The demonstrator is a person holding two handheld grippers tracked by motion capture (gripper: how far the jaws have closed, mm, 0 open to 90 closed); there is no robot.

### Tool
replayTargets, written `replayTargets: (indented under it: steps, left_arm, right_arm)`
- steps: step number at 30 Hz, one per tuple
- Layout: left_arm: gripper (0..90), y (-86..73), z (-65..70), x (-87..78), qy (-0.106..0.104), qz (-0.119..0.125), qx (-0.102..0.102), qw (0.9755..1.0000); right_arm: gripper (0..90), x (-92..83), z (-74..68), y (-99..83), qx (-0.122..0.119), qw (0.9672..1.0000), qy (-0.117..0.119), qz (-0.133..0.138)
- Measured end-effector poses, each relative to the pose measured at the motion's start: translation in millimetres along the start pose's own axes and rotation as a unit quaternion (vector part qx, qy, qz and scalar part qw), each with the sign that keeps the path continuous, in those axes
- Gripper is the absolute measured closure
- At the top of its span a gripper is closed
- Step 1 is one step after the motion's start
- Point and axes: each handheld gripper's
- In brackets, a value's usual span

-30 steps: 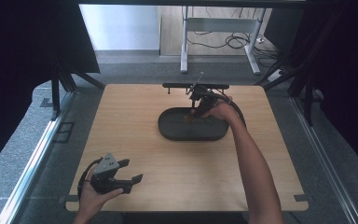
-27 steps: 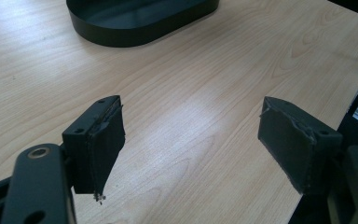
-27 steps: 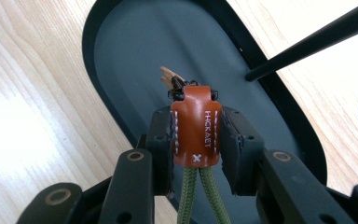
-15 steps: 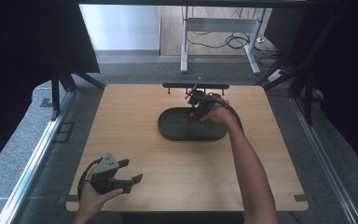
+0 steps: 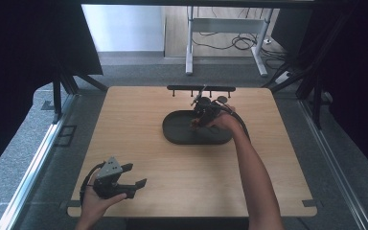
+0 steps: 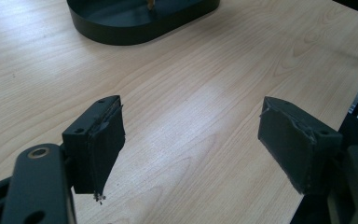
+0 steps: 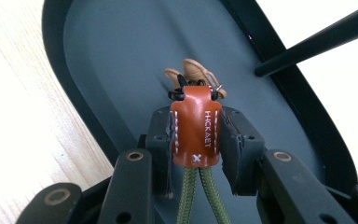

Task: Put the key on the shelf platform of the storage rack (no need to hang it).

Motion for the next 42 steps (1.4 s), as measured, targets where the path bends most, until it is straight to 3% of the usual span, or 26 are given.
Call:
replayTargets:
  steps: [16, 27, 33, 35, 42]
  left_arm:
    - [22.8, -0.2, 0.3, 0.7, -0.001, -0.002, 0.0, 1.0]
    - [22.8, -0.2, 0.8, 1.3, 0.0, -0.002, 0.001, 1.0]
    - [22.8, 0.0, 1.8, 3.2, -0.001, -0.005, 0.003, 1.0]
    - [22.8, 0.1, 2.3, 3.8, -0.001, -0.005, 0.003, 1.0]
    - [22.8, 0.9, 4.3, 4.6, 0.0, -0.008, 0.006, 0.9999]
  right_arm:
    - [63.6, 12.5, -1.3, -7.7, -0.003, 0.9999, -0.005, -0.013]
    - [55.0, 0.2, -5.5, -8.7, -0.001, 1.0, -0.009, -0.001]
    - [47.6, -18.1, -11.6, -15.8, 0.016, 0.9994, -0.004, 0.029]
    - [45.9, -25.4, -16.1, -19.9, 0.01, 0.999, 0.001, 0.042]
    - [45.0, -49.4, -33.3, -41.7, 0.019, 0.9958, 0.015, 0.089]
Point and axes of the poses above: each handheld gripper's, and its own axes: x roughly forward along the jaws, y roughly out of its top, z roughly to its right, and after that the axes turned 6 degrees about -y, right-handed
